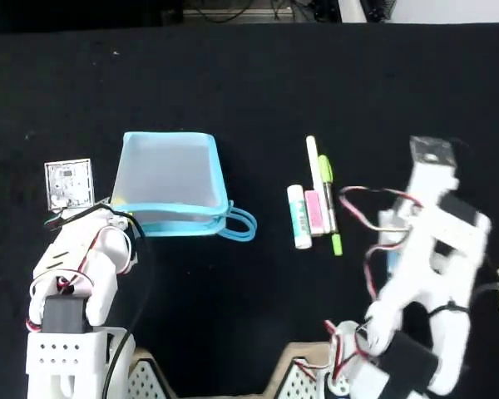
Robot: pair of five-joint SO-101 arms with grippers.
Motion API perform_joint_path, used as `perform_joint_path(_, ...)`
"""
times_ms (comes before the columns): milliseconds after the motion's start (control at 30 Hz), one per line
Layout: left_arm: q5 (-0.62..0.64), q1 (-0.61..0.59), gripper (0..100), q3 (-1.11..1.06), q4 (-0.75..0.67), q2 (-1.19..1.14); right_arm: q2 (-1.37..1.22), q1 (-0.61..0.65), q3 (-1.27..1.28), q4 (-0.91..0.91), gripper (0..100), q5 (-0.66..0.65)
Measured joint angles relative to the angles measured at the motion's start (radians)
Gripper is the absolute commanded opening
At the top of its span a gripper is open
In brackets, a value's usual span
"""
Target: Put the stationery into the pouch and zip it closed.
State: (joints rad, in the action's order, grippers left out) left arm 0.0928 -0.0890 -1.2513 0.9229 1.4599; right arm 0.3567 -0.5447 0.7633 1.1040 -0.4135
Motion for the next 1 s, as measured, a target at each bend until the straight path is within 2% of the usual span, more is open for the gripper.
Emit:
perform_joint_path(100, 0.0, 0.0, 3, 0.0, 0.0, 0.0, -0.058, -0.109, 0.009, -0.06, 1.3, -0.084)
perform_joint_path(233, 0.0, 0.0, 3, 0.0, 0.0, 0.0, -0.166, -0.178, 0.009, -0.092, 1.3, -0.149)
perform_joint_path(433, 0.0, 0.0, 3, 0.0, 0.0, 0.0, -0.328, -0.189, -0.017, -0.097, 1.8, -0.164)
perform_joint_path(533, 0.0, 0.0, 3, 0.0, 0.0, 0.0, -0.377, -0.189, -0.064, -0.084, 8.9, -0.167)
perform_joint_path(667, 0.0, 0.0, 3, 0.0, 0.0, 0.0, -0.423, -0.189, -0.152, 0.026, 18.1, -0.167)
perform_joint_path(1000, 0.0, 0.0, 3, 0.0, 0.0, 0.0, -0.43, -0.175, -0.282, 0.19, 17.9, -0.167)
